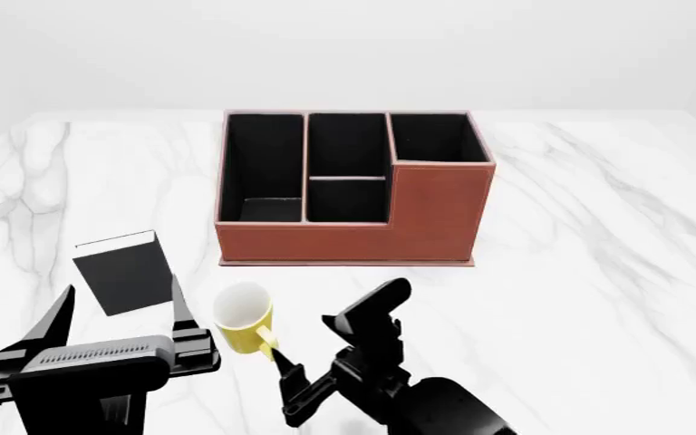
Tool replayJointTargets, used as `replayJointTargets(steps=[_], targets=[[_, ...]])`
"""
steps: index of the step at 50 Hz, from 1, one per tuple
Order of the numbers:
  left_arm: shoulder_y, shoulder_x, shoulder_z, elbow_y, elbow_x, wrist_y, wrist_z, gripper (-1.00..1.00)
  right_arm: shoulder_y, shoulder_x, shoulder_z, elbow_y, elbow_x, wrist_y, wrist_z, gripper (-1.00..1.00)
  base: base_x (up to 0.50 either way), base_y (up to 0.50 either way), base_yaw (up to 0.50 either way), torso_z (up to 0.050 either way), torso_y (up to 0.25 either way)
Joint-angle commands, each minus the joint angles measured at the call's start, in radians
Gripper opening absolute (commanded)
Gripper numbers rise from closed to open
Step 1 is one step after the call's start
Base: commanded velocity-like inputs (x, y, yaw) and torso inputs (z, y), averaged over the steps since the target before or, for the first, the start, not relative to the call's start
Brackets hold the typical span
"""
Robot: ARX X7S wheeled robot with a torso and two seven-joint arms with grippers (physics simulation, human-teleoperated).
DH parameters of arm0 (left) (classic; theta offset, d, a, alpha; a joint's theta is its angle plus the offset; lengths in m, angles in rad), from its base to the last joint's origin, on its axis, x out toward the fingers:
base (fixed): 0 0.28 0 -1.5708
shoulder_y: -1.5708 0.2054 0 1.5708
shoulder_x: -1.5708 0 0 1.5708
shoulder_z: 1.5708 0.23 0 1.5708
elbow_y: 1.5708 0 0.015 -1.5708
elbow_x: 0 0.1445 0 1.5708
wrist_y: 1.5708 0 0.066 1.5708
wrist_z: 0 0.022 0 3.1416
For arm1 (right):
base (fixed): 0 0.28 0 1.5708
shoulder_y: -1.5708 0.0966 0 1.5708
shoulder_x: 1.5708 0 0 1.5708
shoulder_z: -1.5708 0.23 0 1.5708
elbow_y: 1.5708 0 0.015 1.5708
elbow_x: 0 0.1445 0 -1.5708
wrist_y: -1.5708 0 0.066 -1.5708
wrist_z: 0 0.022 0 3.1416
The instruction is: Pick up the yellow and white mug and place it to the right of the caddy.
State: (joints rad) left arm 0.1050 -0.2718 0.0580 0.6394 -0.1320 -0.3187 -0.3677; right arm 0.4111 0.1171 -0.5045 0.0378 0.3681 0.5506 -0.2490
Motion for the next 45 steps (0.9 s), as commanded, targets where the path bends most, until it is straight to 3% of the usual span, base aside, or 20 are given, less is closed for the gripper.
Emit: replayJointTargets(steps=[1, 30, 45], targets=[[0.000, -0.006, 0.003, -0.002, -0.006, 0.002, -0.006, 1.00, 0.040, -0.019, -0.028, 0.085, -0.003, -0.015, -0.016, 1.00, 0.00, 0.00, 0.00, 0.000, 0.000], [0.000, -0.016, 0.002, -0.018, -0.022, 0.018, -0.012, 1.00, 0.213, -0.105, -0.091, 0.493, -0.001, -0.156, -0.056, 1.00, 0.00, 0.00, 0.00, 0.000, 0.000], [0.011, -0.023, 0.000, -0.015, -0.029, 0.028, -0.017, 1.00, 0.347, -0.115, -0.338, 0.750, 0.210, -0.311, -0.002, 1.00, 0.00, 0.00, 0.00, 0.000, 0.000]])
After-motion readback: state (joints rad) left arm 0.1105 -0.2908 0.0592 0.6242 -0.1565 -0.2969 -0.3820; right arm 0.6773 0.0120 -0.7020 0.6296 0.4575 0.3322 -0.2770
